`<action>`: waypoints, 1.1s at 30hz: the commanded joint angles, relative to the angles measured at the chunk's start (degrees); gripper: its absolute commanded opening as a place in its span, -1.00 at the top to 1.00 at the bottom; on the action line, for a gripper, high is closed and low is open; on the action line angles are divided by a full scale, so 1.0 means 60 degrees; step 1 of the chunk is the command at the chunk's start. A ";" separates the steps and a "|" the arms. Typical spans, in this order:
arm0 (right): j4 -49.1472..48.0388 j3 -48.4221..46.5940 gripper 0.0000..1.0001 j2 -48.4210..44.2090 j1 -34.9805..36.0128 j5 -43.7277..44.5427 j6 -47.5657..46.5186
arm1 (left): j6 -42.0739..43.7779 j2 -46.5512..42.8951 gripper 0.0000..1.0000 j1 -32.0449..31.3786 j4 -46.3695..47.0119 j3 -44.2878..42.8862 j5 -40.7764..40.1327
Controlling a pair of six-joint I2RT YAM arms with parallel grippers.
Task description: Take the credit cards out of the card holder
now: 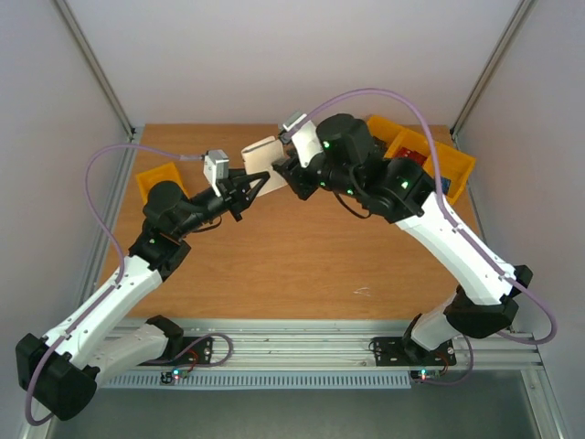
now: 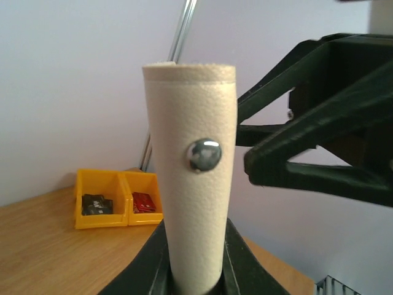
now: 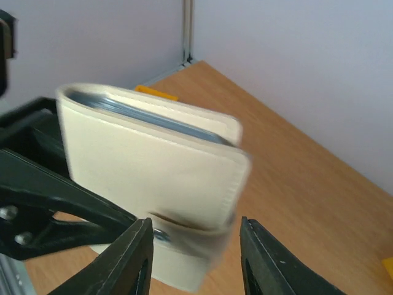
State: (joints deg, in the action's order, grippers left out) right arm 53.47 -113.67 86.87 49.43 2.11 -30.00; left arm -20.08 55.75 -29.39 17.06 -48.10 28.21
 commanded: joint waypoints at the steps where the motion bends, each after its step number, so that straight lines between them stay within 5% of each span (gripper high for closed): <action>1: -0.0999 -0.0065 0.20 0.0170 0.0776 0.1717 0.0174 | 0.0292 -0.0114 0.99 -0.0053 0.0363 -0.0099 -0.0366; 23: -0.0337 -0.0028 0.07 0.1022 0.0800 0.1309 0.1974 | 0.0092 -0.0114 1.00 -0.0053 0.0499 -0.0041 -0.0858; 33: -0.0106 0.0179 -0.01 0.1391 0.0800 0.2233 0.1964 | 0.0207 -0.0110 0.99 -0.0053 0.0623 -0.0040 -0.0912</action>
State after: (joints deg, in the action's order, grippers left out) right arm 50.15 -113.99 93.08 54.06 12.97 -18.96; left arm -19.07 55.77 -29.30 12.99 -47.75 21.65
